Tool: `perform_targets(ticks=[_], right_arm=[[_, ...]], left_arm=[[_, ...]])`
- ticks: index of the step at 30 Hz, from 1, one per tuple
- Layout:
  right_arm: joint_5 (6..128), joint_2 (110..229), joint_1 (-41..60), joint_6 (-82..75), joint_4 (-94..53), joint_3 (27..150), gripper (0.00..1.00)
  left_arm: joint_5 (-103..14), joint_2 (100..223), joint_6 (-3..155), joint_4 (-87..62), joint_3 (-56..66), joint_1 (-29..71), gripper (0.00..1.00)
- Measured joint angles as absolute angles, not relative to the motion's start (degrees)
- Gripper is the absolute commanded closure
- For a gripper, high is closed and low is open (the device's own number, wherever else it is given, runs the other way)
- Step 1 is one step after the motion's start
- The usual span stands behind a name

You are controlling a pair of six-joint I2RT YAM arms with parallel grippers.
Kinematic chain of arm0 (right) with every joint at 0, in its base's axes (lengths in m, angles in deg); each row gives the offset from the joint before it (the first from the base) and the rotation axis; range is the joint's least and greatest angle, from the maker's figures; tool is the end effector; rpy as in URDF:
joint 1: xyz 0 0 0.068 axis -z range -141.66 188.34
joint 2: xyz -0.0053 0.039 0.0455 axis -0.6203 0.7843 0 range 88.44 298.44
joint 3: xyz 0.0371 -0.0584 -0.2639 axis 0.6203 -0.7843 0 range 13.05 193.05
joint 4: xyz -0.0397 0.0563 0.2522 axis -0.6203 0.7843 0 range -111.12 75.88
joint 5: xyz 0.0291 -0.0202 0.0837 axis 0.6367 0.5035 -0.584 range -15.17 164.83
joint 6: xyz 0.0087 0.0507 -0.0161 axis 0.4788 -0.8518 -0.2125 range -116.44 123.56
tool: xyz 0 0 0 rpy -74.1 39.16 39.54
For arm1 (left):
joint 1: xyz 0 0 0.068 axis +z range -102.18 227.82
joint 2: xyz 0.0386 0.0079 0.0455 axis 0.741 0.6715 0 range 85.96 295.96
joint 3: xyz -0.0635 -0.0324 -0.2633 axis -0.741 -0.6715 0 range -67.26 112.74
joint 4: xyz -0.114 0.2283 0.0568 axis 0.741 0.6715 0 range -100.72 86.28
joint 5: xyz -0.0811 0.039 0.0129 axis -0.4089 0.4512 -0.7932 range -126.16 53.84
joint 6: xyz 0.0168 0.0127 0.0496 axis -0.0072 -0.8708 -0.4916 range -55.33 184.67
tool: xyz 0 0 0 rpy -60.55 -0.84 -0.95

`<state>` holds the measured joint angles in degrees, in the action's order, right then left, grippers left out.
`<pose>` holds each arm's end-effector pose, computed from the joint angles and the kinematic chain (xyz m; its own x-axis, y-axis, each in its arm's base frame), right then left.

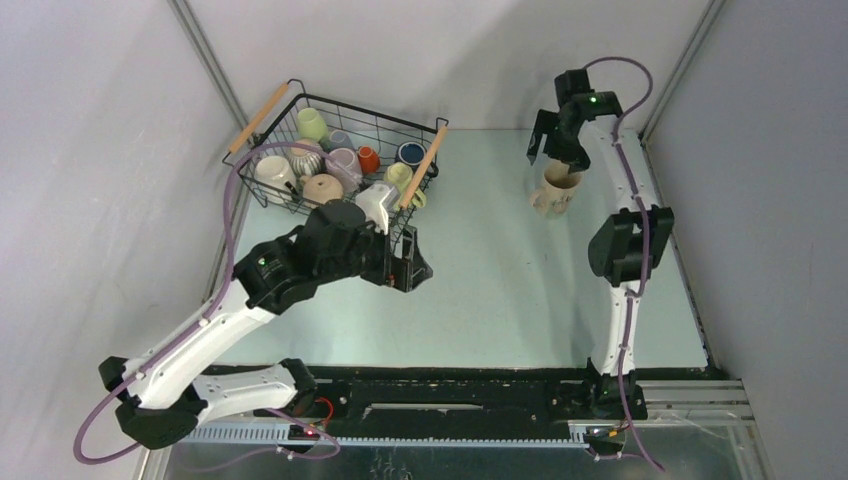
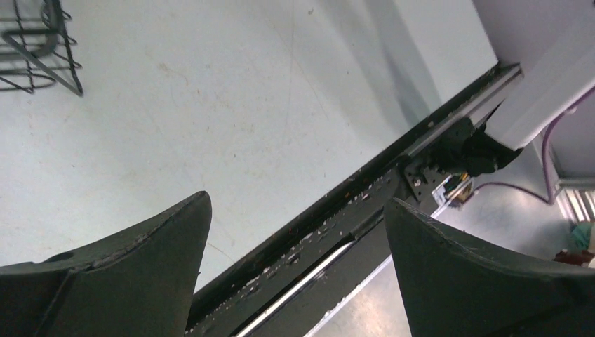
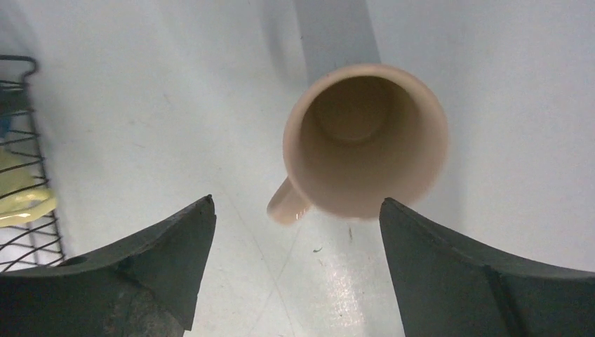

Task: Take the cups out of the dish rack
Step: Place the cup at the center of the board.

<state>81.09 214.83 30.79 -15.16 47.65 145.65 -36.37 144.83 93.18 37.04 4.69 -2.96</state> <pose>0.4606 0.0571 0.3151 -0.8592 0.2078 -0.4675 0.2057 0.9770 0.0562 0.1256 -0.1540 0.3910 -0.6870 0.0867 -0.7215 0.5106 0.7641 -0.3943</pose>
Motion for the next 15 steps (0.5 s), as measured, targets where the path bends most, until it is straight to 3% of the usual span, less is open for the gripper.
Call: perform_targets(ticks=[9,15], right_arm=[[81.61,194.59,28.93,-15.36,44.96,136.34,0.00],[80.39,181.63,25.11,-15.65,41.86,124.64,0.00]], left_arm=[[-30.40,147.56,93.18,39.14,14.85,-0.08,0.00],[-27.63,151.37,93.35,40.91,20.75,8.18,0.00]])
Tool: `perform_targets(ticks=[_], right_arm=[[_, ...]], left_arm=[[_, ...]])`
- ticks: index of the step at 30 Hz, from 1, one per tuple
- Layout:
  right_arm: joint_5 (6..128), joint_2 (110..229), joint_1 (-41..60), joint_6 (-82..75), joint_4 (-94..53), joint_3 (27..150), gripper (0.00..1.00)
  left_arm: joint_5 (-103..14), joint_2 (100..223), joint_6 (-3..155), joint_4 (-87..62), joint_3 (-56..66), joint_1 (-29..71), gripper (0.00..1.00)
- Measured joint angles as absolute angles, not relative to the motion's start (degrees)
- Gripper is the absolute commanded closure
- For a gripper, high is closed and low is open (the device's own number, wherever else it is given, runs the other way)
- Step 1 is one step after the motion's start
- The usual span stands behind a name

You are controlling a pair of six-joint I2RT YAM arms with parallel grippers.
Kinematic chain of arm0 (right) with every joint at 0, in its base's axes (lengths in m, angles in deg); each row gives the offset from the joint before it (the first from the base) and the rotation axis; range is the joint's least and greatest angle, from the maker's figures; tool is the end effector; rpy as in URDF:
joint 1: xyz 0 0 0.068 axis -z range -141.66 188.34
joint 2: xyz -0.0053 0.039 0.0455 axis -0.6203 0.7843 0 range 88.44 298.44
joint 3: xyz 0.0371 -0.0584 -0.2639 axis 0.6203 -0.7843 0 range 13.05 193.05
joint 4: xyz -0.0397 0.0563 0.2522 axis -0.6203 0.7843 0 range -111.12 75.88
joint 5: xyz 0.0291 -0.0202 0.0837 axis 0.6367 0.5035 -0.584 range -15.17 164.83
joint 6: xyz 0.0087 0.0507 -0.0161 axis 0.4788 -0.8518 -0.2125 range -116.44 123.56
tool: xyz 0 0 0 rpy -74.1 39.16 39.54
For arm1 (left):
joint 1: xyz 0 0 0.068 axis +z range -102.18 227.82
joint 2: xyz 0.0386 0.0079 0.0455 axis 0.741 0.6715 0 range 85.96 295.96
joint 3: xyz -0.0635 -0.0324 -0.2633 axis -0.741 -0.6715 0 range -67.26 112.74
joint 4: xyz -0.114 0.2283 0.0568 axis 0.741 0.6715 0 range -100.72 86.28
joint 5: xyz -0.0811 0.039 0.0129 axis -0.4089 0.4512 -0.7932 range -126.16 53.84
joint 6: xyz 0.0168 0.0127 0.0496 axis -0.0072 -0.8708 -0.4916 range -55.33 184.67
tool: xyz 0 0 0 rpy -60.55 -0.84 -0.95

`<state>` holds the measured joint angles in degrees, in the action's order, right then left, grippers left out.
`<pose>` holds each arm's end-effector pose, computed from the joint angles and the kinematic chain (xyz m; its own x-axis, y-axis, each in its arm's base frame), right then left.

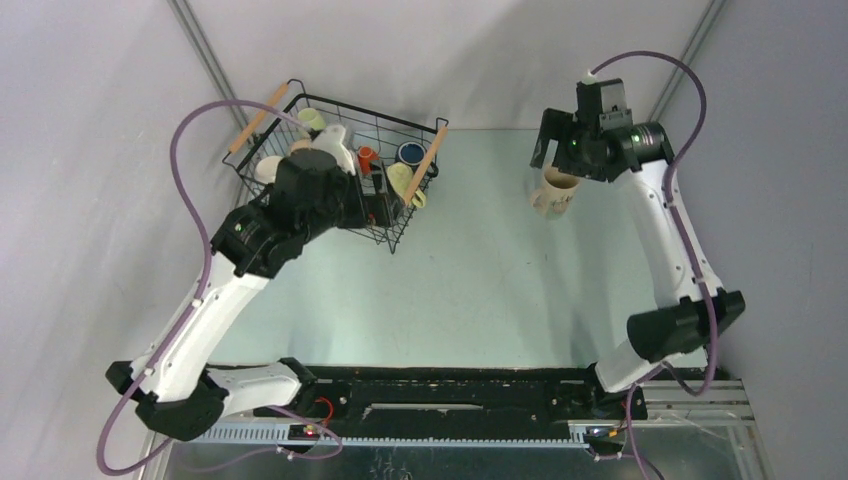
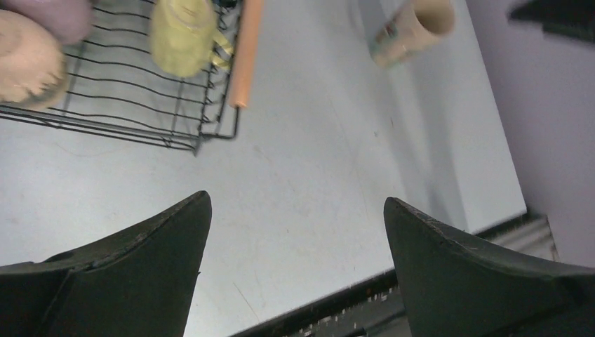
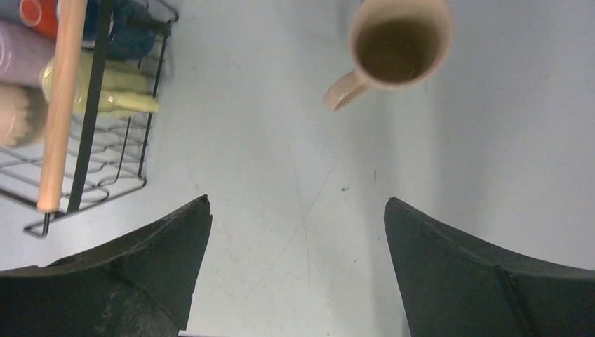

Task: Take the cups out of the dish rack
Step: Place the cup at the center of the board, then unload the cup from the dish rack.

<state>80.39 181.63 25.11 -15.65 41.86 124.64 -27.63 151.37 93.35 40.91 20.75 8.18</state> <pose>0.3183 0.0713 0.4346 -0.6981 0.1722 -0.6950 0.0731 0.9827 0.1701 0.1642 -0.1291 0.4501 -0.5828 -0.1336 -0.8015 0.2864 0.8893 -0.3565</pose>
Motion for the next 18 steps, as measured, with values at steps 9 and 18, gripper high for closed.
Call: perform_targets(ticks=[9,18], right_arm=[[78.62,165.46,17.24,-16.34,39.47,109.17,0.00],[78.64,154.77,8.63,-17.13,39.65,102.35,0.00]], left_arm=[[-23.91,163.80,94.07,41.31,33.01,18.32,0.00],[-22.73,181.18,92.94,42.05,43.42,24.23,0.00]])
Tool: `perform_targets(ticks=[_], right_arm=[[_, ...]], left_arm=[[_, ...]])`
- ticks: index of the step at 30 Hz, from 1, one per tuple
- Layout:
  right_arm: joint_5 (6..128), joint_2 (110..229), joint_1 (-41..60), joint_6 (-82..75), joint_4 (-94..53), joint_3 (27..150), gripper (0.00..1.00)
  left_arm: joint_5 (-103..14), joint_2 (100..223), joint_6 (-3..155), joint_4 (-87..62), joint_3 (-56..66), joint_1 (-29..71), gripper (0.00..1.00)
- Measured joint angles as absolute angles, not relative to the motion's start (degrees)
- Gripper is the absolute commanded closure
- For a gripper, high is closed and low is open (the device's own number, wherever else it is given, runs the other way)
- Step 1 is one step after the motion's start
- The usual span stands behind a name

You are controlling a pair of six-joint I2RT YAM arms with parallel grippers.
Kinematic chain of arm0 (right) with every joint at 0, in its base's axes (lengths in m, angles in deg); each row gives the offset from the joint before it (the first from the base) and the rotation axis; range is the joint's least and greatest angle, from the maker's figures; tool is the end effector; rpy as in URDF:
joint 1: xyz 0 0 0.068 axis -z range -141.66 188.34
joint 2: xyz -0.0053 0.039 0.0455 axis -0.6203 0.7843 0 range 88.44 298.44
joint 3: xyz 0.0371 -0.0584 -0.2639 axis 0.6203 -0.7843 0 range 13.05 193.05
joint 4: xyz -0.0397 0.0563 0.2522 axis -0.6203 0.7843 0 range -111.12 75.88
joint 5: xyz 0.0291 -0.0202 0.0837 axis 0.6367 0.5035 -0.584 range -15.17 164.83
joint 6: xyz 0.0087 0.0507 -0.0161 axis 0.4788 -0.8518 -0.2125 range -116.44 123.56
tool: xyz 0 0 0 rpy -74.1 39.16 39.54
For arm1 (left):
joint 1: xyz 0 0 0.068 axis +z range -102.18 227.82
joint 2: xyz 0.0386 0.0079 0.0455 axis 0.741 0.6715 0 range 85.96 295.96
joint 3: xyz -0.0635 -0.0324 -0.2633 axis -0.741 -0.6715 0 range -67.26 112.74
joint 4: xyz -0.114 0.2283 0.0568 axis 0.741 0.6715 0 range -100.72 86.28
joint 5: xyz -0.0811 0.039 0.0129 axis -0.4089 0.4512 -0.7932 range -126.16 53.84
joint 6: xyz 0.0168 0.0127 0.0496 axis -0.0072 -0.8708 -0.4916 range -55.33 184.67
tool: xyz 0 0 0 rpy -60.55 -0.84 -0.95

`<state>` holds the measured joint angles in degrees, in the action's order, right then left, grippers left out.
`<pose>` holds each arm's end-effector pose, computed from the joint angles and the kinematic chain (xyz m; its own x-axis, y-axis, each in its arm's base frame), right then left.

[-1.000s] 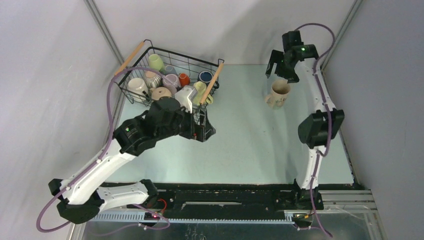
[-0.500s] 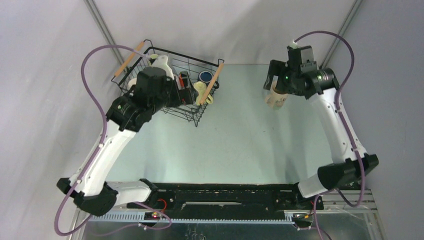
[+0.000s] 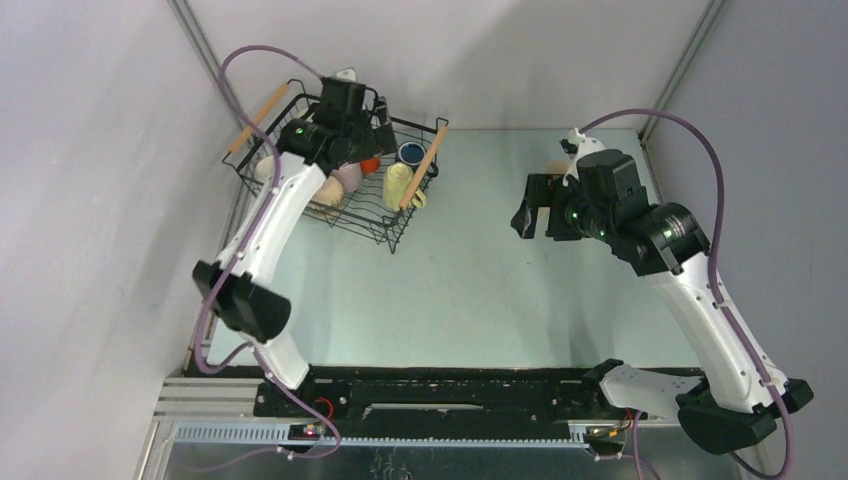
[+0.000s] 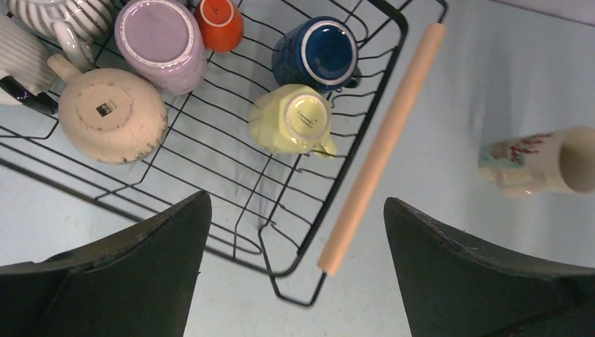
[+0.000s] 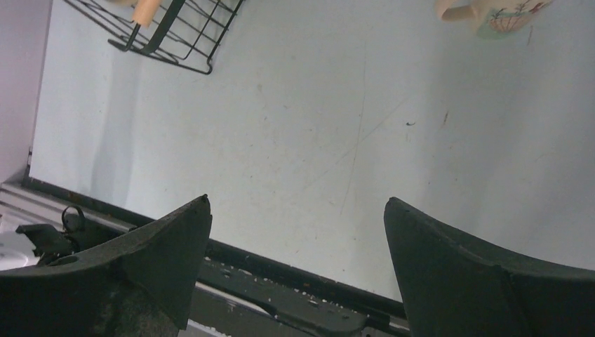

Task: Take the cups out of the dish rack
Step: Unload the cup from the dish rack.

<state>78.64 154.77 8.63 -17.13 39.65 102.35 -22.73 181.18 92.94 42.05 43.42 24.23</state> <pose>0.1772 0.0984 0.4390 -0.6566 0.0311 -0.7536 -0.2320 0.9424 0.2410 0.3246 -0.1327 0.4337 -0.5935 -0.2436 -0.7671 -0.0695 0.9650 -0.2527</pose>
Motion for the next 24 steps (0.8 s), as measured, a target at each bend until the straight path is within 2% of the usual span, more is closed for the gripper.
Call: perform_targets(ticks=[13,24], right_arm=[[78.88,149.83,5.15,-18.57,42.05,100.38,0.00],[79.36,148.10,4.34,-20.08,44.52,100.36,0.00]], left_arm=[[-22.58,200.39,89.97,42.53,51.46,25.14,0.00],[-24.04,208.94,89.59,40.56,52.38,26.15,0.00]])
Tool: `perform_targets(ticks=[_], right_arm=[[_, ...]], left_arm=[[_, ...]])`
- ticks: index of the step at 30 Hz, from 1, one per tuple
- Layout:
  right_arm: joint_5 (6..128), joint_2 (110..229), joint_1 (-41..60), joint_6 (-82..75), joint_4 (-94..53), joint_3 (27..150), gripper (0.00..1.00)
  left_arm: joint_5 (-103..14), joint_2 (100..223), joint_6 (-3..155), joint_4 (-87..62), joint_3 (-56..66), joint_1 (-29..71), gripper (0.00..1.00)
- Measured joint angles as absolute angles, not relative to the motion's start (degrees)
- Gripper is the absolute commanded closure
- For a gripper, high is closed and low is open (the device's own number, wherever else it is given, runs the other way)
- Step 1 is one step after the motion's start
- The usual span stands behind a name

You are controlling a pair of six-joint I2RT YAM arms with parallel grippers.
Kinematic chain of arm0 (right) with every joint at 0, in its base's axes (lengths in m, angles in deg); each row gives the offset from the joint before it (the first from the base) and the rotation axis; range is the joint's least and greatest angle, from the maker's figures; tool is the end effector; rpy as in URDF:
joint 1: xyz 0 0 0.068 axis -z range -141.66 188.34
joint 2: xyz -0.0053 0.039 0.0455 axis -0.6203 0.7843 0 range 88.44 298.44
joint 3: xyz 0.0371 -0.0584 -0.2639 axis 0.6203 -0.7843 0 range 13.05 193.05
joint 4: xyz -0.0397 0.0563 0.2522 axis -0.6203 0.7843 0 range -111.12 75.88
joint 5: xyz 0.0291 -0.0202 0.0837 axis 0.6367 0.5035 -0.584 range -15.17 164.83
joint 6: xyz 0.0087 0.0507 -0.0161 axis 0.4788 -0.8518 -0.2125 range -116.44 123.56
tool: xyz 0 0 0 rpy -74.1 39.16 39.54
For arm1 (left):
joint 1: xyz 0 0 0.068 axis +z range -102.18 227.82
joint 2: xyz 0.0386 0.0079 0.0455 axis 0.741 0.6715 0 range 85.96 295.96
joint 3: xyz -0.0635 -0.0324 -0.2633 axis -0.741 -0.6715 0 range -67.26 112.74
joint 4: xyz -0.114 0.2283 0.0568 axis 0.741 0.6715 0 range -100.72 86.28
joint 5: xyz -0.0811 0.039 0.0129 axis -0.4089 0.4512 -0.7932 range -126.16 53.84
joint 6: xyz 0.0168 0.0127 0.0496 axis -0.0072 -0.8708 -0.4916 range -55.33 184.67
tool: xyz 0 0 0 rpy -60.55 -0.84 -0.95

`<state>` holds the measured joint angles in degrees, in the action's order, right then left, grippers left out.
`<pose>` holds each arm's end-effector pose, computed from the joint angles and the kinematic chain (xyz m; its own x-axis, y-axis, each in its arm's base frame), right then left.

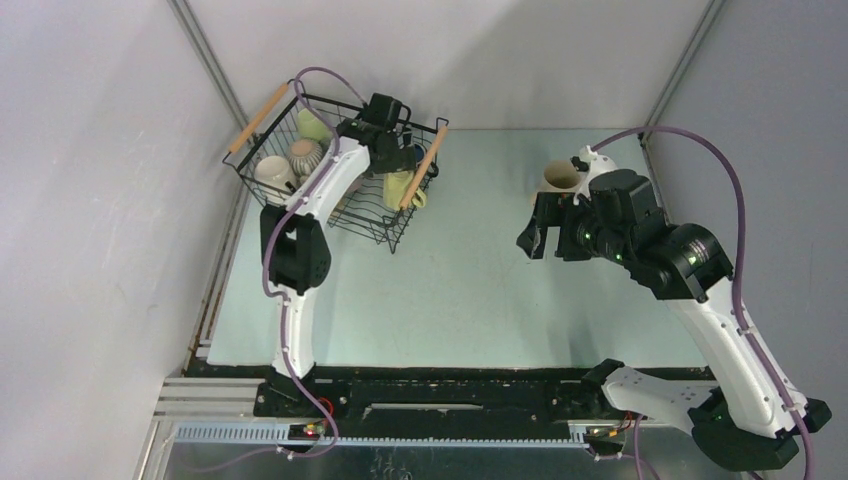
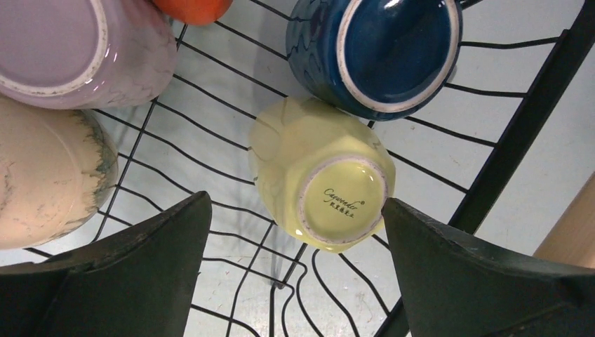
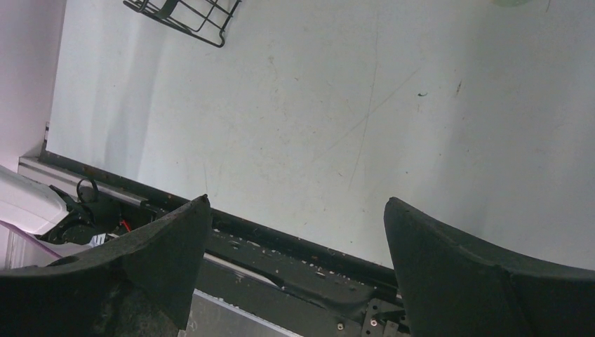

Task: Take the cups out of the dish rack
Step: Unload the cup from the dish rack.

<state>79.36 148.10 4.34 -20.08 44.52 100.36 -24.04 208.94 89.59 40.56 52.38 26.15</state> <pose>0.1360 0.0883 0.4408 -0.6703 0.0300 -0.7415 -0.2589 0.9270 0.2714 0.4440 -0.1684 0.2919 -0.7918 -0.1288 -0.5971 -0.0944 0.9916 -0.0887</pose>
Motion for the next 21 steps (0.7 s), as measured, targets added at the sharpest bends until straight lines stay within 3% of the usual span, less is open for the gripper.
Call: perform_targets(ticks=[5,21], right_arm=[[80.00,147.84,3.73,-20.85,44.59,99.92,0.00],[81.18,147.90,2.53,-21.79,44.70,97.45,0.00]], left_arm=[[-24.96,210.10,89.55,39.71,53.56,26.24,0.03],[-29.46,209.77,89.59,36.48,51.61,28.51,0.23]])
